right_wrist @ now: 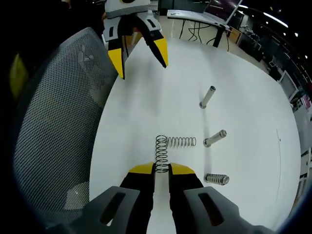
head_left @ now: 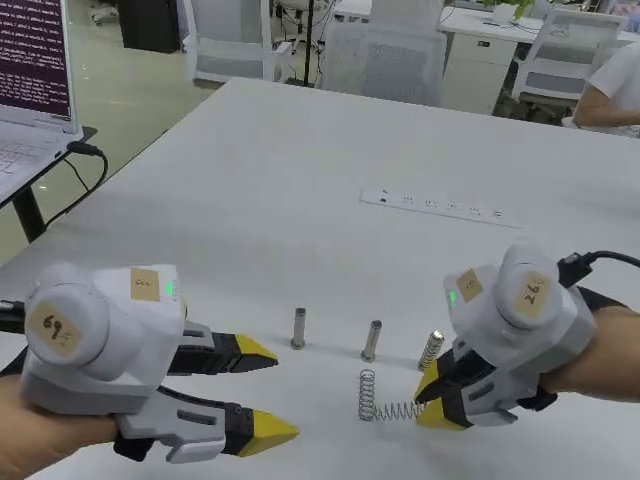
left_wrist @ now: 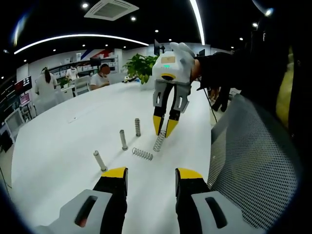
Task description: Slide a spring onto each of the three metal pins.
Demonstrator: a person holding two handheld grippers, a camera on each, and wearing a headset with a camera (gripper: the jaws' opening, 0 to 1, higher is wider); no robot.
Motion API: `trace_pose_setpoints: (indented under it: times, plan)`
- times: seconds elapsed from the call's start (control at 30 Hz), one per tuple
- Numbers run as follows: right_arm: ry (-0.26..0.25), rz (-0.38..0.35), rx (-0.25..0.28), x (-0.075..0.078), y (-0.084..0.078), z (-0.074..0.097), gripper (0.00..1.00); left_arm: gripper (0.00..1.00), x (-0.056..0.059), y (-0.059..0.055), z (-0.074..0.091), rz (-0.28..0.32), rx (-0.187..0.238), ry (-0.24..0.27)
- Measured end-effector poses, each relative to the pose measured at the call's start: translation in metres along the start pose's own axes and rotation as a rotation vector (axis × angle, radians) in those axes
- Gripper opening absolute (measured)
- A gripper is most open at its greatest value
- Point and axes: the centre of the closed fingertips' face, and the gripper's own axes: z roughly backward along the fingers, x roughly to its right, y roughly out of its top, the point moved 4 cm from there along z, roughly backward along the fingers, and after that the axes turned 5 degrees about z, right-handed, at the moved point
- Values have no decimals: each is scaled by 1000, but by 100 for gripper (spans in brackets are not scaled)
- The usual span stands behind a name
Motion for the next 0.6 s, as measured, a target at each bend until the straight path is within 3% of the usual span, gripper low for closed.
trace_pose_setpoints:
  times: [0.3, 0.6]
  plan:
    - [-4, 59, 58, -4, 36, 13, 8, 31, 6, 9, -12, -31, 1, -45]
    - [-2, 101, 74, -9, 51, 18, 8, 27, 12, 14, -21, -64, 6, -71]
